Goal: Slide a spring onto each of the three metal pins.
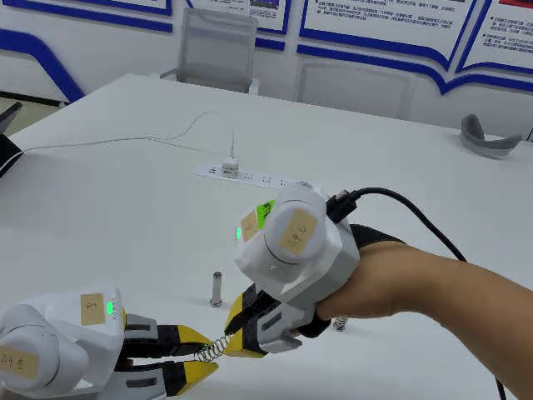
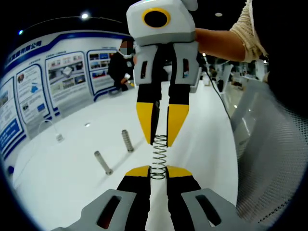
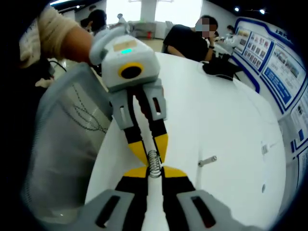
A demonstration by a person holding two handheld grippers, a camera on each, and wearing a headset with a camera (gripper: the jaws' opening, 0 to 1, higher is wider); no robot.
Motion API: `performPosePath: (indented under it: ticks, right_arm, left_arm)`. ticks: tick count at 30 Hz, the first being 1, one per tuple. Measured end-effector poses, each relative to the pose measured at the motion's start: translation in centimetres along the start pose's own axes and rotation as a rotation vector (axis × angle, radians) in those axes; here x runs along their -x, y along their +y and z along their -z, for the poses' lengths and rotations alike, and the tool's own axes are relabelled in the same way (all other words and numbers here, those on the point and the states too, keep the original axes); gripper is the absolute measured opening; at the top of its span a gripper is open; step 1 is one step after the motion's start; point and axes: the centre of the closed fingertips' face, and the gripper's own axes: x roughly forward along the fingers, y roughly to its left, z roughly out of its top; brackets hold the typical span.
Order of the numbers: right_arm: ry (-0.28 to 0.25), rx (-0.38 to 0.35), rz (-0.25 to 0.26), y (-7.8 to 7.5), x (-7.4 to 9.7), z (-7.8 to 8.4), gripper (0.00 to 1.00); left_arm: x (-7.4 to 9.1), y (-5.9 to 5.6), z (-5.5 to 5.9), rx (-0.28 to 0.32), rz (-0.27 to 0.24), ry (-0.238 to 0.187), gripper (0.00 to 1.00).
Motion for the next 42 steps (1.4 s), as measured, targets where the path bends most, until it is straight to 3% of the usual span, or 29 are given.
performPosePath:
  ticks: [17,24,42]
  right_arm:
    - [-0.062,0.019,0.015,-0.2,0.1,-2.2,0.12]
    - [-0.069,0.008,0.024,-0.5,0.0,-2.2,0.13]
    - [-0.083,-0.030,0.031,-0.9,-0.2,-2.3,0.12]
  left_arm:
    - [0.0,0.2,-0.5,0.005,-0.012,-0.016,0.11]
    - [0.1,0.6,-0.7,0.049,-0.021,-0.045,0.11]
    - [0.0,1.1,-0.8,0.064,-0.035,-0.058,0.12]
